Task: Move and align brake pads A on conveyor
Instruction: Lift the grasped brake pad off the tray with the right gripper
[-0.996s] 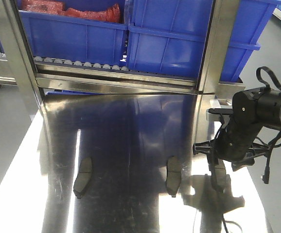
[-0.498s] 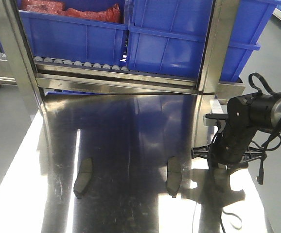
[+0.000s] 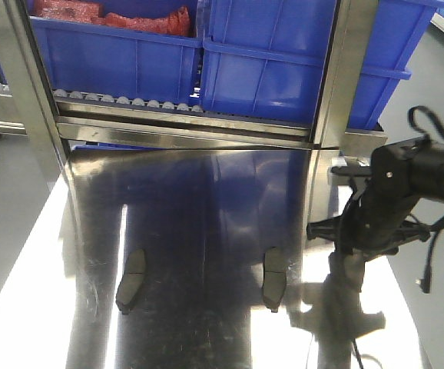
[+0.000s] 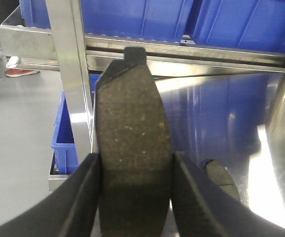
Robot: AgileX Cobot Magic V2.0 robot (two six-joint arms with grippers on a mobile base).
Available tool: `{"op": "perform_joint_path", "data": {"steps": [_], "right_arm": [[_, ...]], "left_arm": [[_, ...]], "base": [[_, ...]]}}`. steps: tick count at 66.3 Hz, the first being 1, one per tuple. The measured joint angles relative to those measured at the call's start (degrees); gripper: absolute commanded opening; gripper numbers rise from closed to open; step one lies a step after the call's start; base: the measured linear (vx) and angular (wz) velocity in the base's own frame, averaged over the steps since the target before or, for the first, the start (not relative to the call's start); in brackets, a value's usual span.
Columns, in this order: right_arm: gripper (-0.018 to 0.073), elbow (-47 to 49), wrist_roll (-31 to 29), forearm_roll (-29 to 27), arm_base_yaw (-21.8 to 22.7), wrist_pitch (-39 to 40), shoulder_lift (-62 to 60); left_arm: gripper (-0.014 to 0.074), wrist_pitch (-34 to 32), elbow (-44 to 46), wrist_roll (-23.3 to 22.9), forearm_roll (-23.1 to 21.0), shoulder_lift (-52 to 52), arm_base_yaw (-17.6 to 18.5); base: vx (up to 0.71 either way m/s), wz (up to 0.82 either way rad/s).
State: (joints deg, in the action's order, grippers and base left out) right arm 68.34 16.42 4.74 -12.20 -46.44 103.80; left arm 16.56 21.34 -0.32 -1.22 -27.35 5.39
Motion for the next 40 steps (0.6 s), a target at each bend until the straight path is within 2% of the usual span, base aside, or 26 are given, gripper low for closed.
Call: {"op": "perform_joint_path", "data": {"steps": [26,40], "right_arm": [[-0.0004,-13.4,-0.6,2.3,0.0,8.9,-28.4],[-0.0004,-20.6,-5.2,2.1,0.0,12.4,-43.6]], "left_arm": [[-0.0006,0.0,0.0,0.0,0.0,0.0,0.0],[-0.0006,0.0,0.0,0.0,0.0,0.0,0.0]], "base": [[0.0,0.0],[0.0,0.0]]}}
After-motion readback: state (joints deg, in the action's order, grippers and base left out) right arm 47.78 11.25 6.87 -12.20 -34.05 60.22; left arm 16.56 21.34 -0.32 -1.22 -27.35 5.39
